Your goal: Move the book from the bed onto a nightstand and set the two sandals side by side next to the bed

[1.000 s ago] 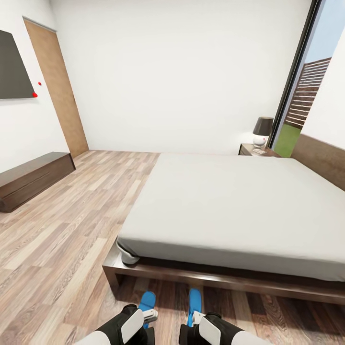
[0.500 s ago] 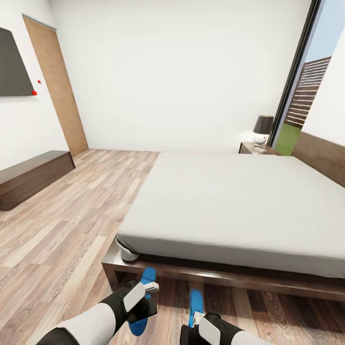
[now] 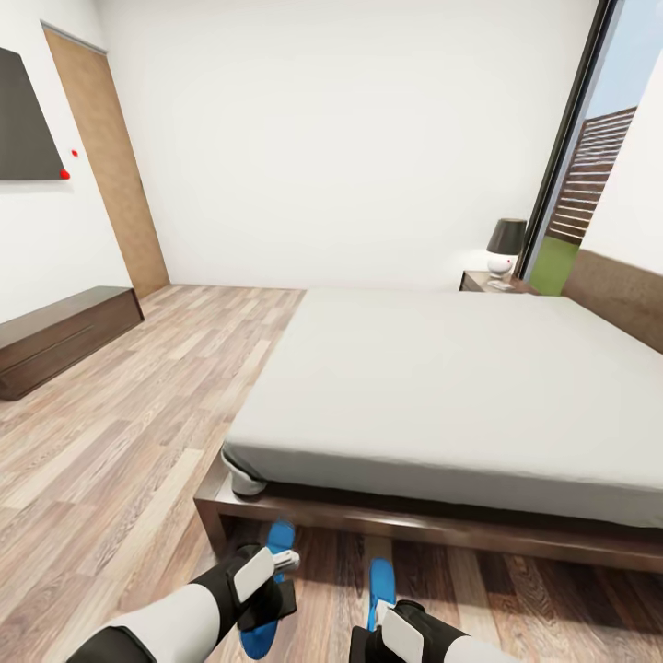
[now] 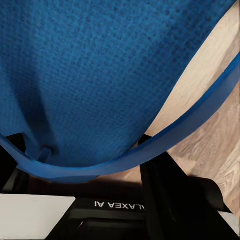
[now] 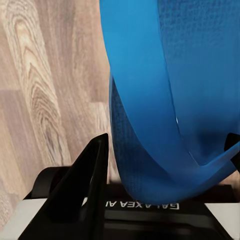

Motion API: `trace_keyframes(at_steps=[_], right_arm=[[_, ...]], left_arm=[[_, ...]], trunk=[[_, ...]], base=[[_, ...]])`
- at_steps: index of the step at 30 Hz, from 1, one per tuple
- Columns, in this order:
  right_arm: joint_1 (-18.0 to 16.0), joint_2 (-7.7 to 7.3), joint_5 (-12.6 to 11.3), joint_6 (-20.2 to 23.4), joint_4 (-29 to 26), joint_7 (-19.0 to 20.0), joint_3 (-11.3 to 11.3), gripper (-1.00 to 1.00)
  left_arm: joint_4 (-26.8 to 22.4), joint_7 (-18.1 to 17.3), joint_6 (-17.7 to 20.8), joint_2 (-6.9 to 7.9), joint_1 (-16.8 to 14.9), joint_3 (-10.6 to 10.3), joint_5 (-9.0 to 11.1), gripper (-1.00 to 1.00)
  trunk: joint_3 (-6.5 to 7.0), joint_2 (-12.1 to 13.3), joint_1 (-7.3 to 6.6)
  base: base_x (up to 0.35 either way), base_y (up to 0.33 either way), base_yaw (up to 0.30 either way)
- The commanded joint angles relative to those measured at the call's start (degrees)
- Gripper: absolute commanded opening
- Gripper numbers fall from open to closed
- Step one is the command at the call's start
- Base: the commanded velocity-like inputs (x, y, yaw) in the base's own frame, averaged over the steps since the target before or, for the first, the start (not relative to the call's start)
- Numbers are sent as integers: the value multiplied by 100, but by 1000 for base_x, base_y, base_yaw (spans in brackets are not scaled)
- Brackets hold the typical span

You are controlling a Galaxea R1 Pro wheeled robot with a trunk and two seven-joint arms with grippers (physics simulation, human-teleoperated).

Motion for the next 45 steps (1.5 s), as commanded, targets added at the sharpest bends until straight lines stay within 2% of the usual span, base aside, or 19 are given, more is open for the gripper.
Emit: trace_keyframes(at_steps=[1,7,11,14,19,21,25,29,35,40,45], right_arm=[[-5,0,-47,11,-6,-26,28,-100],[-5,0,-40,61,-12,-32,28,-100],[-8,0,-38,234,-29,-29,28,-100],[-137,0,-35,399,-190,-40,28,-100],[-310,0,-31,594,-256,-58,28,-100],[-410,0,-32,712,-261,-108,28,-100],[-682,0,-30,1076,-315,-499,28,-100],[-773,0,-33,1189,-462,-666,28,-100],[-833,0,-38,1245,-535,-749,28,-100],[-839,0,-40,1257,-541,-755,25,-100],[-839,0,-47,1264,-542,-756,20,-100]], left_arm=[[52,15,18,2,-3,-31,57,-100],[182,24,51,-3,-3,-26,169,-100],[166,147,262,-6,-3,-27,273,-100],[134,386,401,-9,-3,-25,339,-100],[121,447,441,-14,-13,-27,428,-100],[120,452,449,-15,-29,-27,438,-100],[119,457,469,-16,-168,-27,451,-100],[118,459,544,-18,-318,-26,454,-100],[118,459,894,-17,-439,-27,456,-100],[120,459,941,-16,-620,-27,456,-100],[154,460,957,-16,-663,-27,456,-100]], trunk=[[-23,-44,22],[-131,-285,154],[-203,-445,241],[-257,-566,307],[-347,-766,417],[-383,-846,461],[-454,-1007,549],[-526,-1167,637],[-634,-1408,769],[-724,-1608,878],[-813,-1809,988]], base=[[0,0,0],[0,0,0],[0,0,0],[0,0,0],[0,0,0],[0,0,0],[0,0,0],[0,0,0],[0,0,0],[0,0,0],[0,0,0]])
